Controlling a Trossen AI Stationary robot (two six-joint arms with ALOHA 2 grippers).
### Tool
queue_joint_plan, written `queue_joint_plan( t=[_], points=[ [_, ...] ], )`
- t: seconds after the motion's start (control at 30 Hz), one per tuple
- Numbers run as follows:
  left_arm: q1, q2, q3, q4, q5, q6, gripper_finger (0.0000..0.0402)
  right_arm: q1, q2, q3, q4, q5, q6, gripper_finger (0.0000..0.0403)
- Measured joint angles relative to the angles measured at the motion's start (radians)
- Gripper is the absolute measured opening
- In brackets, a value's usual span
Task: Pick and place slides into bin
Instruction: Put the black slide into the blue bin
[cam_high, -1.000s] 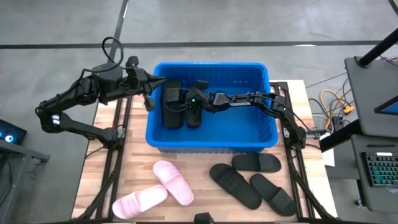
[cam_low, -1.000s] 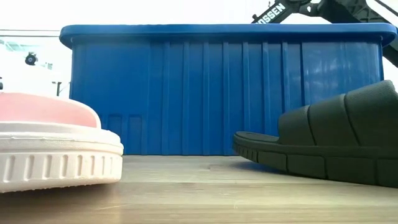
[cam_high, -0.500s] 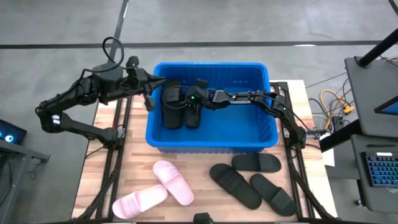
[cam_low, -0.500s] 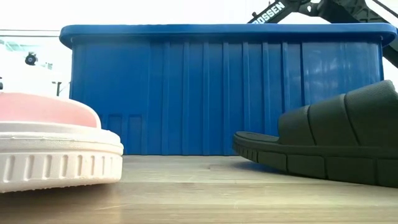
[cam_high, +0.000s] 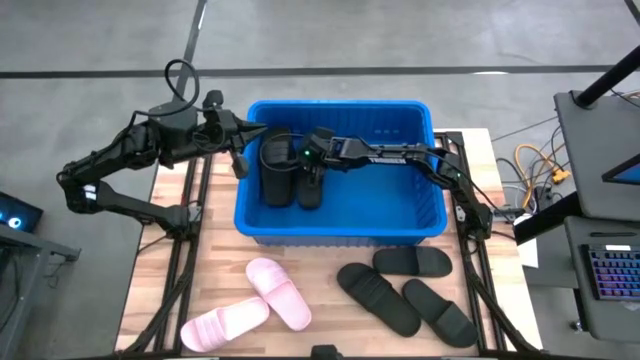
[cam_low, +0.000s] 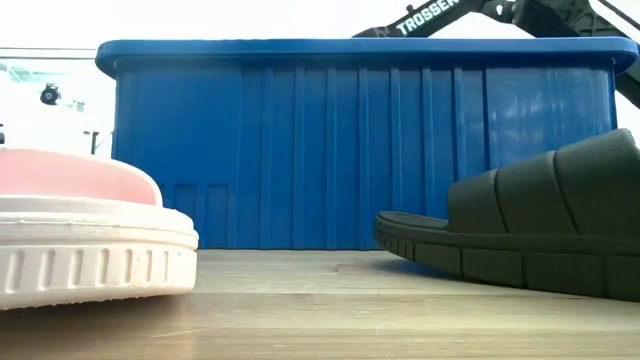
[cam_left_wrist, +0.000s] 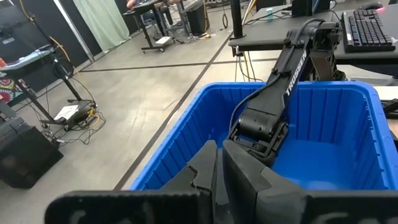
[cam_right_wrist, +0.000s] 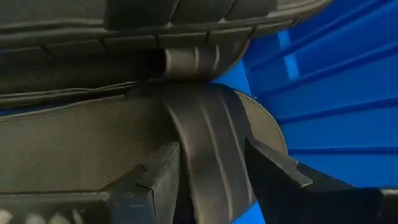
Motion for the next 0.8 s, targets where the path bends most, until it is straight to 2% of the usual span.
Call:
queue_joint_plan(
  t=[0.17,0.37,0.7,0.8],
  points=[
    [0.000,0.000,0.000,0.000,0.001,0.000,0.0011,0.000,-0.002,0.027,-0.038,-0.005,0.024,0.0171],
    [0.000,0.000,0.000,0.001,0.002,0.000,0.0011,0.000,-0.003,0.086,-0.092,-0.076,0.034,0.0171],
    [0.000,0.000,0.000,0.000,0.002,0.000,0.0011,0.002,-0.003,0.170,-0.109,-0.084,0.077,0.0171],
    [0.000,0.000,0.000,0.000,0.002,0.000,0.0011,0.002,-0.003,0.192,-0.121,-0.129,0.098,0.0171]
  ],
)
